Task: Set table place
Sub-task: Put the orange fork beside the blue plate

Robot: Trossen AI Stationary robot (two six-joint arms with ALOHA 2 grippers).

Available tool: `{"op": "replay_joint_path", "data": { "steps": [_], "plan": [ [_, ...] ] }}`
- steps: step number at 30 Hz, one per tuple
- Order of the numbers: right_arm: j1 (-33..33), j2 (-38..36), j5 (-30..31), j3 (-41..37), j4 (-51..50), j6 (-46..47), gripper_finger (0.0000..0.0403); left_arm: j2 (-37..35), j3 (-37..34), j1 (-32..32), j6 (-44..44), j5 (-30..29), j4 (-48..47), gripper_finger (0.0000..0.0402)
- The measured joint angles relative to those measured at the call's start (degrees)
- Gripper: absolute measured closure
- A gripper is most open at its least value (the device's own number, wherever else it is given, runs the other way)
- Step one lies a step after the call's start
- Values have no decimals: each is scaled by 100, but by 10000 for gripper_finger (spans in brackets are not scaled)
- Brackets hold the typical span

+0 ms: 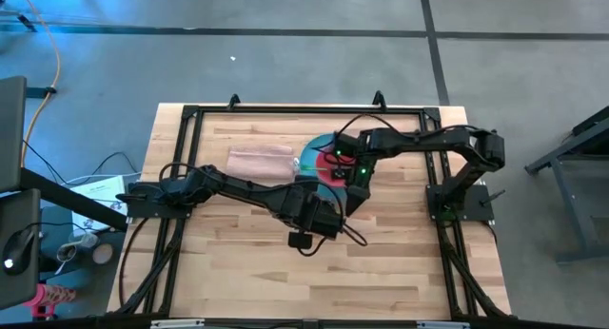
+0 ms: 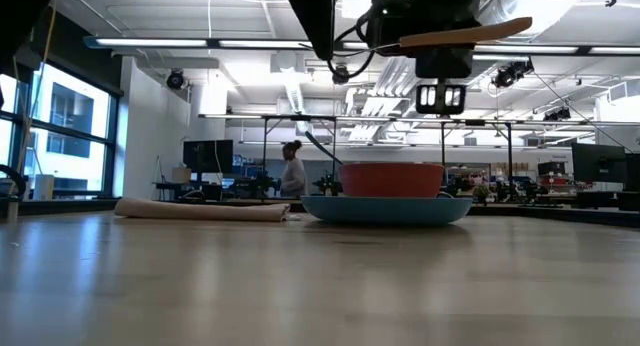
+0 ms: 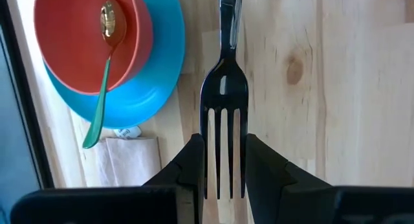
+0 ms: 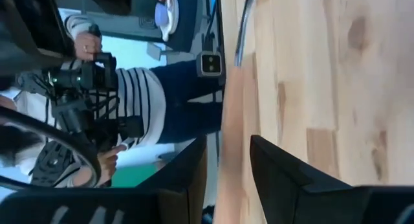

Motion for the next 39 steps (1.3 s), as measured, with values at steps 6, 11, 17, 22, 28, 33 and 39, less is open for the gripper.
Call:
{"op": "replay_joint_path", "data": {
  "steps": [6,11,17,22,28,33,39],
  "plan": [
    [254,0,10,0,-268,-133,295,2,0,-7,5,-46,4,341],
    [351,0,200,0,-256,-133,297,2,0,29,3,20,2,341],
    [347,0,267,-4,-403,-155,381,2,0,29,-29,50,29,341],
    [486,1,743,-8,-376,-291,387,2,0,22,-50,-25,23,341],
    [462,-75,2729,-7,-380,-144,389,-154,-2,24,-315,-117,-16,237],
    [61,-406,3619,-7,-400,95,389,-514,-11,22,-690,-417,-5,163],
    [-343,-1647,5675,-18,-1418,992,389,-1050,-19,34,-968,-1090,0,163]
  ]
}}
